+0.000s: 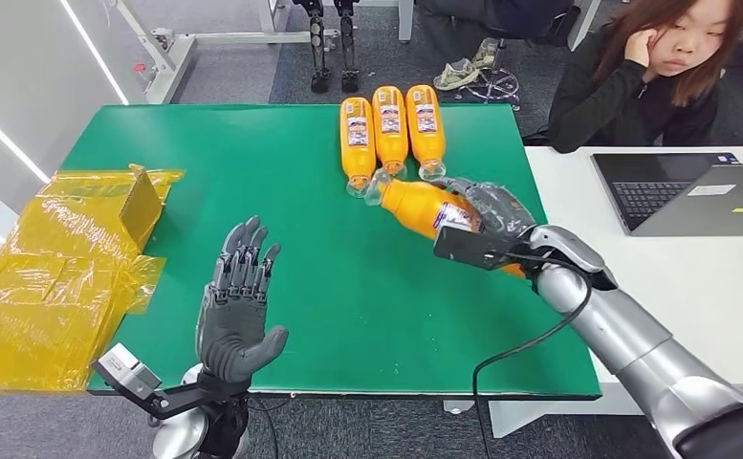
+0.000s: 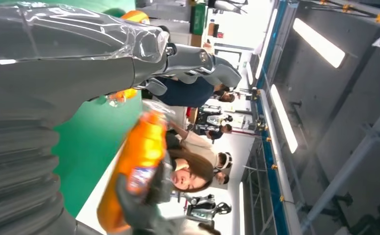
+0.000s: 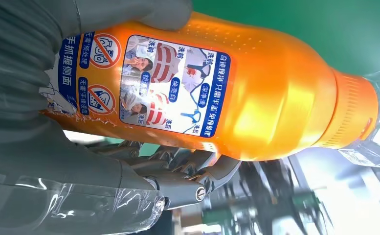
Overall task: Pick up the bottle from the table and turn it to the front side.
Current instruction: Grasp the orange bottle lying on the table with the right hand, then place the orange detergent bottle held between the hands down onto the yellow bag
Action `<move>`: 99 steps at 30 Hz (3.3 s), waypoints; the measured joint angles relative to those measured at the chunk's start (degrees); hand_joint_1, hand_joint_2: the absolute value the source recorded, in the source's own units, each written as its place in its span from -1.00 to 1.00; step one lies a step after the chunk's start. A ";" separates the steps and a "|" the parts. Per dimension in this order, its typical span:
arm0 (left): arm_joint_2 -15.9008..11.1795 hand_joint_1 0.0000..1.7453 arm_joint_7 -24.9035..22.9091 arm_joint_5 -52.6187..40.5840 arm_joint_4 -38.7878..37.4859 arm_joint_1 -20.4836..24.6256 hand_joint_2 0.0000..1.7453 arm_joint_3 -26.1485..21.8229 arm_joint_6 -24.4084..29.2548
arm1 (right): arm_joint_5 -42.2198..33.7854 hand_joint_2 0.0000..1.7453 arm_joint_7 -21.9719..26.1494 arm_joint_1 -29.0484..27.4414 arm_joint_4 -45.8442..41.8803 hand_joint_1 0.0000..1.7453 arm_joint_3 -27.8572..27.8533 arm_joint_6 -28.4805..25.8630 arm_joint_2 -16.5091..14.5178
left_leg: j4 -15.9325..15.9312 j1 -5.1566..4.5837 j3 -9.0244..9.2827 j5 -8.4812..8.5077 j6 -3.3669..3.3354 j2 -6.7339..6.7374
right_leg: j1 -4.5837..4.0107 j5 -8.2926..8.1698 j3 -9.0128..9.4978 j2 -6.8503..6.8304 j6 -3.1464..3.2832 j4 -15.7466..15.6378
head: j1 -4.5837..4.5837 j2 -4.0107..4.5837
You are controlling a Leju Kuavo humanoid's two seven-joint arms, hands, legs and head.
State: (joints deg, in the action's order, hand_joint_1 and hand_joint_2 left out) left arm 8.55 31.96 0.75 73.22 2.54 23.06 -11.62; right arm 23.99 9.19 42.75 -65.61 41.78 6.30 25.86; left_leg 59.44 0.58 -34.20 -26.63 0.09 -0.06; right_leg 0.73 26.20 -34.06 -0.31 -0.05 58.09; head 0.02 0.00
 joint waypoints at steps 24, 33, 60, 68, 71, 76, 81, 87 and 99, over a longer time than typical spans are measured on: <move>1.23 -1.00 -0.58 5.39 -8.80 5.93 1.00 4.31 -0.54 | 15.54 1.00 9.09 -37.03 -30.74 1.00 -10.62 -23.12 -5.20 | -0.07 0.04 -0.17 -0.06 -0.01 -0.14 | -0.03 0.12 -0.11 -0.11 -0.10 -0.01 | 0.00 0.00; 1.86 -1.00 -2.00 5.62 -7.36 5.93 1.00 4.63 -3.61 | 21.09 1.00 8.03 -38.31 -32.17 1.00 -8.69 -21.53 -12.76 | -0.07 0.03 -0.17 -0.05 0.00 -0.11 | -0.02 0.11 -0.11 -0.06 -0.09 -0.01 | 0.00 0.01; 2.27 0.80 -5.69 6.42 -0.28 6.66 1.00 4.81 -8.11 | 21.54 1.00 4.69 -37.26 -32.48 1.00 -4.81 -14.79 -24.52 | -0.05 0.03 -0.17 -0.04 0.01 -0.11 | -0.02 0.12 -0.12 -0.07 -0.09 0.00 | 0.00 0.02; 2.29 0.73 -6.06 6.61 -0.28 7.01 1.00 4.81 -8.03 | 22.59 1.00 4.64 -38.03 -33.02 -0.72 -5.48 -13.63 -25.01 | -0.06 0.04 -0.16 -0.04 0.01 -0.10 | -0.02 0.11 -0.12 -0.05 -0.09 0.00 | 0.00 0.00; 2.29 0.71 -6.07 6.56 -0.28 7.04 1.00 4.82 -7.78 | 22.62 1.00 4.64 -38.26 -33.03 -1.00 -5.65 -13.49 -25.06 | -0.06 0.03 -0.16 -0.04 0.01 -0.10 | -0.02 0.11 -0.12 -0.05 -0.09 0.00 | 0.00 0.00; 2.29 0.69 -6.10 6.50 -0.28 7.08 1.00 4.87 -7.64 | 23.03 1.00 4.32 -38.36 -33.03 -1.00 -5.67 -13.03 -25.51 | -0.06 0.03 -0.16 -0.04 0.01 -0.10 | -0.02 0.11 -0.12 -0.05 -0.09 0.00 | 0.00 0.00; 2.29 0.68 -6.10 6.48 -0.32 7.08 1.00 4.87 -7.29 | 23.74 1.00 4.14 -38.35 -33.03 -1.00 -5.69 -12.39 -26.16 | -0.06 0.03 -0.16 -0.04 0.01 -0.10 | -0.02 0.11 -0.12 -0.05 -0.09 0.00 | 0.00 0.00; 2.28 0.61 -5.91 5.74 -0.37 7.15 1.00 4.87 -5.79 | 24.21 1.00 4.34 -38.31 -33.03 -1.00 -5.71 -11.81 -26.59 | -0.06 0.04 -0.16 -0.04 0.01 -0.09 | -0.02 0.11 -0.12 -0.05 -0.09 0.00 | 0.00 0.00; 0.00 0.80 -6.64 -24.59 -3.90 11.26 1.00 3.63 17.16 | 24.24 1.00 5.46 -38.20 -33.43 -1.00 -5.71 -13.91 -26.50 | -0.06 0.04 -0.15 -0.02 0.03 -0.08 | -0.02 0.11 -0.12 -0.04 -0.08 0.02 | 0.01 0.00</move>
State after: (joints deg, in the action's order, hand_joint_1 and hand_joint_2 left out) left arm 8.55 25.32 -23.84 69.32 13.79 26.69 5.55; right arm 48.23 14.66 4.55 -99.04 36.06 -7.61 -0.64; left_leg 59.38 0.62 -34.35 -26.65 0.13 -0.14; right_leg 0.70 26.30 -34.18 -0.35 -0.12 58.11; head 0.03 0.00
